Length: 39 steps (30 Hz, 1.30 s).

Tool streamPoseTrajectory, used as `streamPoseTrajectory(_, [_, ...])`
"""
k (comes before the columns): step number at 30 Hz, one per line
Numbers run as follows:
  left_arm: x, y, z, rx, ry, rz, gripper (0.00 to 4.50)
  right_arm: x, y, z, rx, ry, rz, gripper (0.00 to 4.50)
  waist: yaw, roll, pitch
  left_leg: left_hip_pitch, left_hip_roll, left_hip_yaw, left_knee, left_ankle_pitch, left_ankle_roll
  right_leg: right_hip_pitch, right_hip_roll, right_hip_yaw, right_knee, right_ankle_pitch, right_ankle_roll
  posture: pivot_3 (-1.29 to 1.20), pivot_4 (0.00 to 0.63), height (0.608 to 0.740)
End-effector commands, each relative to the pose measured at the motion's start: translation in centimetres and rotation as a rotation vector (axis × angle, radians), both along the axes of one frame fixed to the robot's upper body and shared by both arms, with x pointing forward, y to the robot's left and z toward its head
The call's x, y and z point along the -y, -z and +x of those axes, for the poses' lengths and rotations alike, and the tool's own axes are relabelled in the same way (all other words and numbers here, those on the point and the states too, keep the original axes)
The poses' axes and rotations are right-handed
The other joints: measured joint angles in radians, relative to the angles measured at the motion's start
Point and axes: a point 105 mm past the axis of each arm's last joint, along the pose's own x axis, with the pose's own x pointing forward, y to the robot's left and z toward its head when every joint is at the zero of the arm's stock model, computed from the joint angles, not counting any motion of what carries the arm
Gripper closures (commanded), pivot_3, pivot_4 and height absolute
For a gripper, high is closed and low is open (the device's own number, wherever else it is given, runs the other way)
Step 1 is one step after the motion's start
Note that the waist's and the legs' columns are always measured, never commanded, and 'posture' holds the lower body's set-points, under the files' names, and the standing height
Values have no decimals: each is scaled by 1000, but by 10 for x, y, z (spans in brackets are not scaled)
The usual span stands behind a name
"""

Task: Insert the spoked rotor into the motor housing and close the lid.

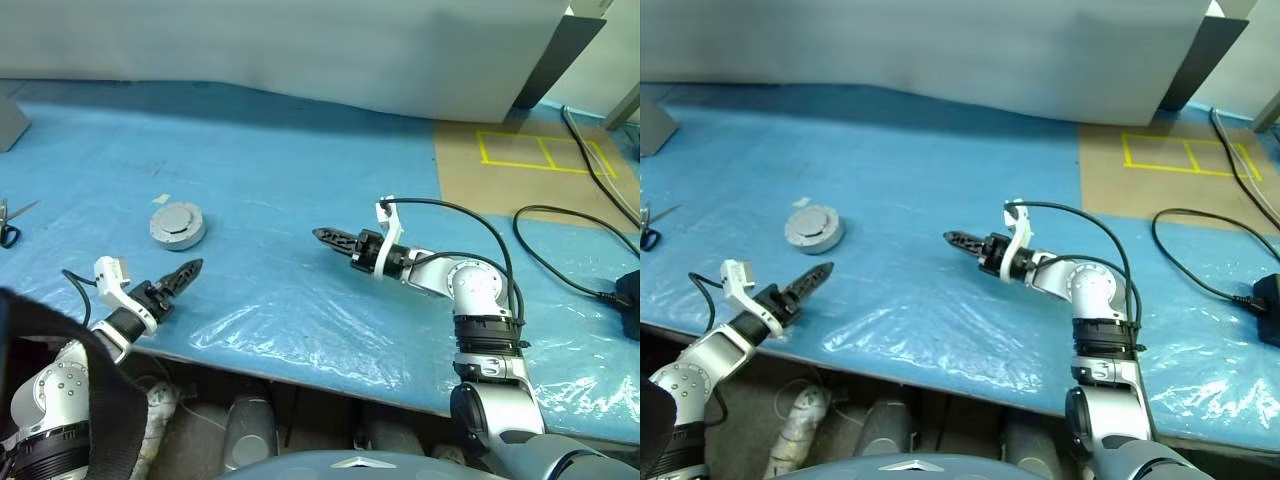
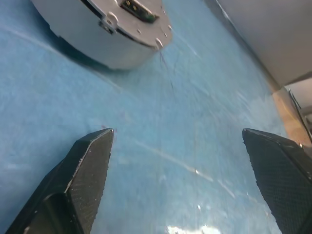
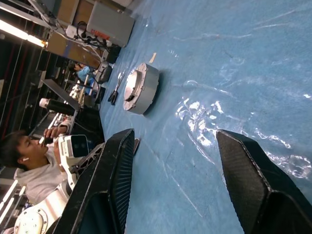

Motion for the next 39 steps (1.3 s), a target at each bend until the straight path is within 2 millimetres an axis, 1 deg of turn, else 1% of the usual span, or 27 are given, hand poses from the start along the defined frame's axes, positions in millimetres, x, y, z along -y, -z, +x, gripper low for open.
streamPoseTrajectory(1, [42,-25,6,124,155,58,46,3,-19,4,82,10,26,1695,2,0,0,0,0,0,0,0,0,0,0,0,0,0,0,0,150,740])
streamPoseTrajectory(3, [65,-40,11,214,214,87,46,11,-26,4,145,40,11,1695,4,0,0,0,0,0,0,0,0,0,-1,0,0,1,1,0,150,740])
streamPoseTrajectory(4, [77,-49,18,273,238,115,46,17,-31,3,210,64,-20,1695,3,0,0,-1,0,0,0,0,0,0,0,0,-1,1,1,0,150,740])
streamPoseTrajectory(5, [84,-54,24,315,245,143,46,21,-36,2,271,79,-45,1695,6,0,0,-1,0,0,0,0,0,0,0,0,-1,3,4,0,150,740])
streamPoseTrajectory(6, [95,-60,32,359,262,153,46,26,-41,0,319,102,-53,1695,9,0,0,-2,0,0,1,0,0,0,0,-1,-1,3,5,0,150,740])
streamPoseTrajectory(7, [105,-66,41,392,280,166,46,32,-44,-1,376,125,-99,1695,6,0,0,-2,0,-1,1,0,0,0,0,-1,-2,4,5,0,150,740])
streamPoseTrajectory(10, [123,-70,58,437,324,207,46,44,-48,-2,476,172,-194,1695,-4,0,0,-3,0,-1,0,0,0,0,1,-1,-2,5,7,0,150,740])
streamPoseTrajectory(13, [134,-63,67,460,415,284,46,58,-43,-2,540,215,-325,1695,-16,0,0,-2,0,-1,-1,0,0,-1,2,0,-2,5,7,0,150,740])
streamPoseTrajectory(16, [137,-58,74,496,472,344,46,75,-35,-1,554,301,-409,1695,-18,0,0,-3,0,-1,-1,0,0,-1,2,0,-3,5,7,0,150,740])
streamPoseTrajectory(19, [138,-61,81,530,489,363,46,89,-20,-4,518,366,-477,1695,-17,0,0,-4,-1,-1,0,0,0,-1,2,-1,-3,5,7,0,150,740])
streamPoseTrajectory(21, [139,-64,87,540,480,349,46,95,-18,-11,517,394,-482,1695,-12,0,0,-4,-1,-1,0,0,0,0,1,-1,-2,5,7,0,150,740])
streamPoseTrajectory(23, [142,-66,88,544,500,316,46,95,-15,-17,529,395,-513,1695,-6,0,0,-4,-1,-1,1,0,0,0,1,-1,-2,5,7,0,150,740])
streamPoseTrajectory(25, [144,-75,91,530,492,218,46,96,-13,-20,507,414,-505,1695,-4,0,0,-3,-1,-1,1,0,0,0,0,-1,-2,5,6,0,150,740])
streamPoseTrajectory(26, [145,-77,92,530,493,198,46,96,-14,-20,507,425,-507,1695,-4,0,0,-3,-1,0,1,0,0,0,0,0,-2,5,6,0,150,740])
streamPoseTrajectory(30, [143,-74,96,527,500,238,46,101,-17,-14,561,480,-596,1695,-4,0,0,-2,0,0,2,0,0,0,1,0,-1,5,6,0,150,740])
streamPoseTrajectory(33, [145,-72,94,502,528,236,46,101,-24,-9,611,505,-624,1695,-4,0,0,-2,-1,0,1,0,0,0,1,0,-1,5,6,0,150,740])
streamPoseTrajectory(35, [145,-69,94,501,539,272,46,100,-23,-8,614,502,-623,1695,-3,0,0,-2,-1,0,1,0,0,0,1,0,-1,5,6,0,150,740])
streamPoseTrajectory(37, [141,-66,96,487,523,285,46,100,-18,-8,616,493,-636,1695,-2,0,0,-2,-1,0,1,0,0,0,1,0,-1,5,6,0,150,740])
streamPoseTrajectory(39, [138,-62,94,482,532,301,0,95,-16,-9,632,480,-629,1380,-2,0,0,-3,-1,0,1,0,0,0,1,0,-1,5,6,0,150,740])
